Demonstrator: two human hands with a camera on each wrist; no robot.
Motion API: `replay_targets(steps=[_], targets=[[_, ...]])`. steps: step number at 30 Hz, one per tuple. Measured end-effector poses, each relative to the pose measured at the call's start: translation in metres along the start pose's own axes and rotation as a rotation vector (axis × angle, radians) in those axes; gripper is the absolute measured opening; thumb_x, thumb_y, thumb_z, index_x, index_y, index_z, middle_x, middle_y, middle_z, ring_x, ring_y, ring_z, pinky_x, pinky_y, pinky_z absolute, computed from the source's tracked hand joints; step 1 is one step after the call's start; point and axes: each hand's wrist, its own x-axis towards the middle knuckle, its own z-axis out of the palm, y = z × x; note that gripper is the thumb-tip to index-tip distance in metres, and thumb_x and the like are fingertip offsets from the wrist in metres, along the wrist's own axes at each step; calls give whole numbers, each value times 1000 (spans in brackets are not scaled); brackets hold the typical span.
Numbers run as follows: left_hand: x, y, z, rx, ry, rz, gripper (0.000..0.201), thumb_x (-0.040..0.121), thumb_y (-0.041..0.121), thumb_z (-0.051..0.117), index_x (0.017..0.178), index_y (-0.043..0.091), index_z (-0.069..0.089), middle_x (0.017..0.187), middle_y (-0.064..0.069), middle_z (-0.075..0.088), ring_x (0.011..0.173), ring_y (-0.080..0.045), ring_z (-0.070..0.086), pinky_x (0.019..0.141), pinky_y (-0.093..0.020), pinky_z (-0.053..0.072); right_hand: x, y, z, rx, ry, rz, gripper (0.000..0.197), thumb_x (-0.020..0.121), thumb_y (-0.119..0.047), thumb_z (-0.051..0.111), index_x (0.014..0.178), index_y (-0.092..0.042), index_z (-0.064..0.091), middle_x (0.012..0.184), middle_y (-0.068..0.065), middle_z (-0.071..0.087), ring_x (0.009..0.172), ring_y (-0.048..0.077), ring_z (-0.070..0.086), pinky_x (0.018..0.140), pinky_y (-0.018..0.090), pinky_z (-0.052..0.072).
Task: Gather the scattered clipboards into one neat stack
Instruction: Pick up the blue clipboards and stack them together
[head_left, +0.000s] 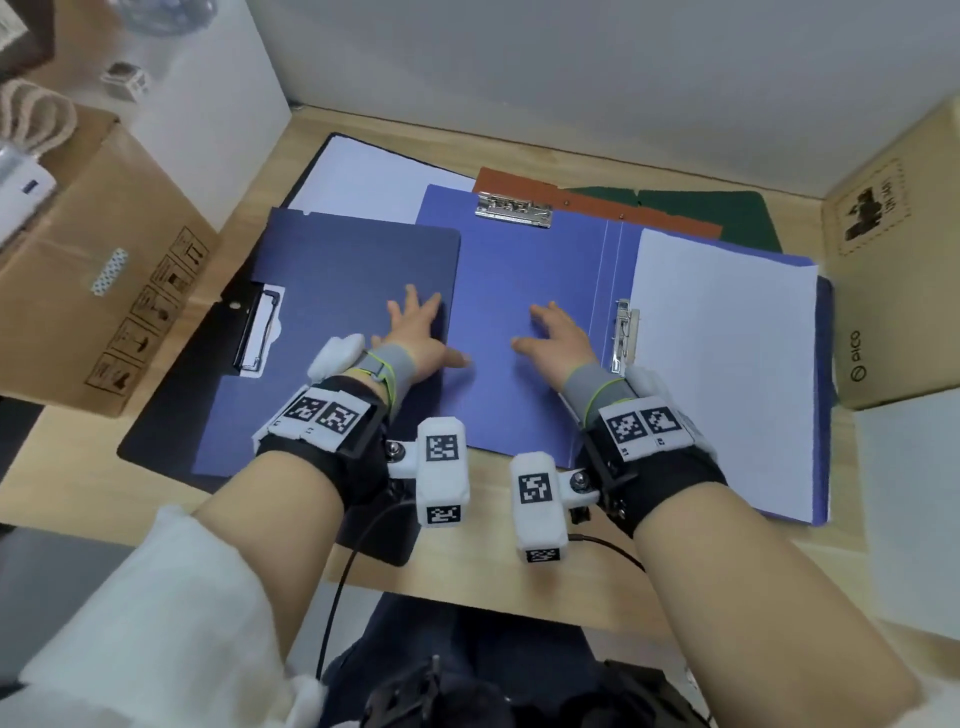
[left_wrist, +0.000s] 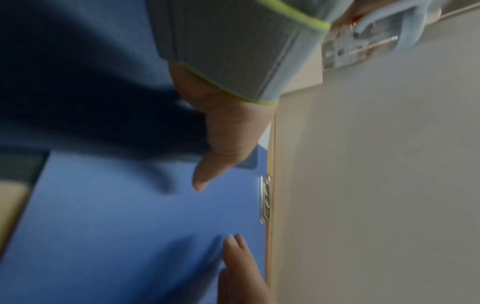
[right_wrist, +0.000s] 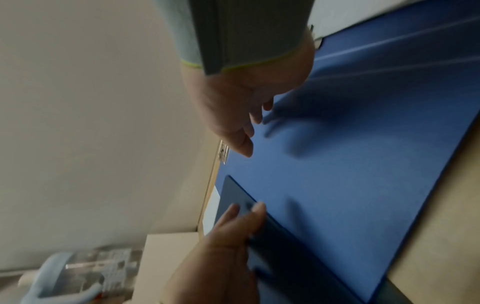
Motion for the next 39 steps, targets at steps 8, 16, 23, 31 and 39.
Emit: replay_targets(steps=[8,16,23,31,39], targets=[[-25,90,62,-91,-264,212,62,92,14,56,148,18,32,155,-5,33,144,-19,31,112,-24,25,-30,61,-58,69,213,191,62,85,-26,58,143,-19,38,159,6,20,147,25,21,118,41,21],[-27,114,96,219,-319,184,50,93,27,50,142,25,36,162,-17,1,150,-35,-1,117,-43,15,-66,129,-96,142,416,640,80,83,-25,55,151,-27,12,161,9,-12,149,27,-13,120,47,1],[-22,117,98,133,-305,149,60,92,28,52,148,21,31,155,-11,28,142,-34,26,114,-44,29,-73,137,-112,377,505,688,81,82,-25,57,150,-27,12,157,10,10,147,29,4,115,45,18],[-25,140,65,-347,-409,-55,64,91,30,56,149,17,30,150,-6,30,134,-29,35,81,-43,39,-99,87,-156,299,688,454,61,84,-32,55,141,-20,37,139,8,40,127,28,40,103,39,32],[-56,209,19,-638,-607,168,91,65,45,67,146,25,32,154,-12,23,142,-33,26,98,-69,35,-119,-8,-176,491,434,8,29,84,-25,55,57,-18,49,58,6,46,50,21,40,53,26,35]])
